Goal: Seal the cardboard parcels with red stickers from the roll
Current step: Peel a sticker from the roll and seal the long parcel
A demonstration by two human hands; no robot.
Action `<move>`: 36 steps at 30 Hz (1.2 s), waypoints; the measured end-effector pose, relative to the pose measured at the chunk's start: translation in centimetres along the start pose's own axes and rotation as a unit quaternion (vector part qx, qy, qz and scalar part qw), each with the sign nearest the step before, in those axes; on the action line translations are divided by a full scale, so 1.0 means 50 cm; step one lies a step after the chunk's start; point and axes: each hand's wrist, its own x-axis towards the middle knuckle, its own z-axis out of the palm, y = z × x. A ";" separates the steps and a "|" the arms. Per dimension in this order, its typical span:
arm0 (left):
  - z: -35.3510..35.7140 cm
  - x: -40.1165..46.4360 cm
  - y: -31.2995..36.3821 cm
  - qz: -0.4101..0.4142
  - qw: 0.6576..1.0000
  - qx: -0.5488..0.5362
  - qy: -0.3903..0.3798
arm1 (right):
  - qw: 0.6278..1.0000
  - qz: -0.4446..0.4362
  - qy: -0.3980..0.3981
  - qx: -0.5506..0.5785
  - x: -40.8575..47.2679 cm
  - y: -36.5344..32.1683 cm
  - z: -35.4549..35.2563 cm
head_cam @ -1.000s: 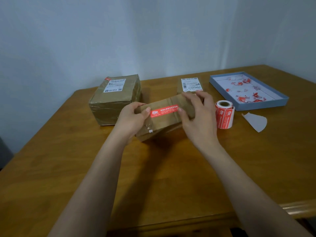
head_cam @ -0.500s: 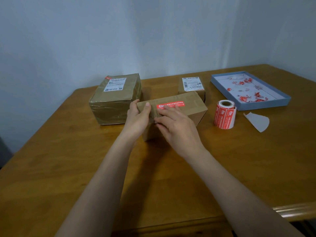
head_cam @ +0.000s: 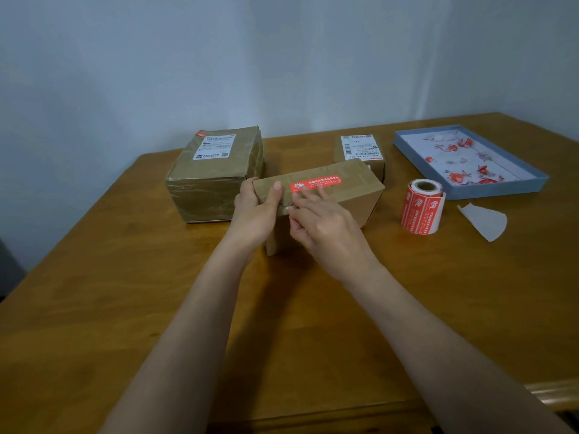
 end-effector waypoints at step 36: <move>0.007 -0.008 0.013 -0.002 1.000 0.007 0.014 | 0.990 0.112 -0.087 -0.023 0.047 -0.028 -0.026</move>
